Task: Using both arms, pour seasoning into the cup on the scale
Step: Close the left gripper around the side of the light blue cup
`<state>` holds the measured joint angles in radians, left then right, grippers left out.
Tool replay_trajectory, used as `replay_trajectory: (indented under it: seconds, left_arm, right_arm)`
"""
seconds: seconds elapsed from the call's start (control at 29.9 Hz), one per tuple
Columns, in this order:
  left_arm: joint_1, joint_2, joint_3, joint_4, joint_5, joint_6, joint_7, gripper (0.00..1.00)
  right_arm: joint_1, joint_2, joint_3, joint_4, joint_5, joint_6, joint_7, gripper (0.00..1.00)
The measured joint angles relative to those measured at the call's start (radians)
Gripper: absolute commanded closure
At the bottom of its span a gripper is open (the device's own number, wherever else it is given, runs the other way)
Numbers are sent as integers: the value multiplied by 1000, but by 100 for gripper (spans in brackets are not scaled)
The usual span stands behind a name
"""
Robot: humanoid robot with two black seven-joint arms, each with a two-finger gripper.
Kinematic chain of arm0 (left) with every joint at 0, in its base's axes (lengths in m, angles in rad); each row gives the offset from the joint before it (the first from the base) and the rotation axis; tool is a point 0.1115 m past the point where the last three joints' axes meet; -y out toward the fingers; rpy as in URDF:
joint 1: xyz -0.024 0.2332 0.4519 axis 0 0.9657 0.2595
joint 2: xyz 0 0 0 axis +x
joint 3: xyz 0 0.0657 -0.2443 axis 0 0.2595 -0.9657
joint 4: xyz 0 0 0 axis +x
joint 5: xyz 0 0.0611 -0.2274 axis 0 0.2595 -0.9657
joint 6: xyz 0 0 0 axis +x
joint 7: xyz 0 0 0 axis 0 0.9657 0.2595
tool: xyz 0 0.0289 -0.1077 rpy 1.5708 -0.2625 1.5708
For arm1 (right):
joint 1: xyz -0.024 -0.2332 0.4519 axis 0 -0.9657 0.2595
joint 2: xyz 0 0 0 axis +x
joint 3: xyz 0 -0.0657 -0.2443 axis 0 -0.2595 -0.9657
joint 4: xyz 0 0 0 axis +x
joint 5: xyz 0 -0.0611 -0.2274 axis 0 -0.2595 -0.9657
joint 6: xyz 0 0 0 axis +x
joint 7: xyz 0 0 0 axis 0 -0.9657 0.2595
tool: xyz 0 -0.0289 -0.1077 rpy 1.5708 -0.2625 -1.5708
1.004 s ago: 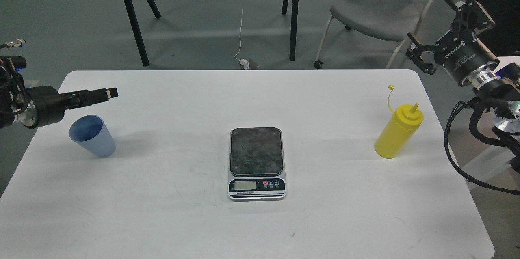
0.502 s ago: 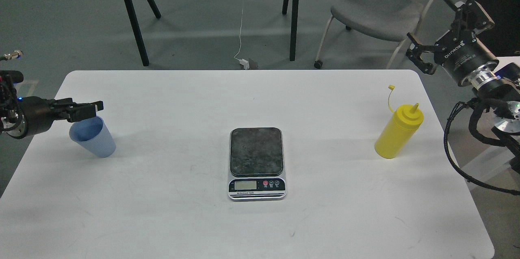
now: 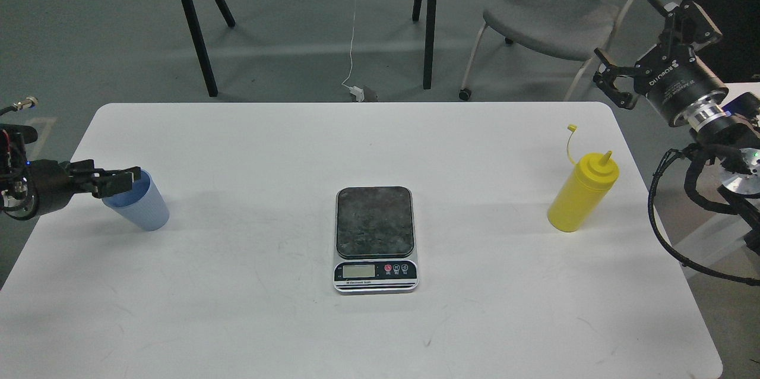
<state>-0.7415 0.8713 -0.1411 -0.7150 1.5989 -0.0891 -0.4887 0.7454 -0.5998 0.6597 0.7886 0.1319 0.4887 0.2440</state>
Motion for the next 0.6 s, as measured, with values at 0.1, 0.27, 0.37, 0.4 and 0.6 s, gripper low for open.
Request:
replay_trajectory:
  seconds: [0.1, 0.27, 0.37, 0.4, 0.6]
  left_arm:
    - [9, -20, -1, 18, -1, 13, 0, 0]
    - [19, -37, -1, 36, -2, 31, 0, 10]
    - [22, -42, -1, 43, 0, 37, 0, 33]
    - [23, -43, 0, 45, 3, 38, 0, 44]
    - [27, -43, 60, 76, 14, 57, 0, 93]
  right_arm:
    - [0, 0, 0, 0, 0, 0, 0, 1]
    - [0, 3, 0, 0, 0, 0, 0, 1]
    - [0, 3, 0, 0, 0, 0, 0, 1]
    - [0, 3, 0, 0, 0, 0, 0, 1]
    - [0, 3, -1, 0, 0, 0, 0, 1]
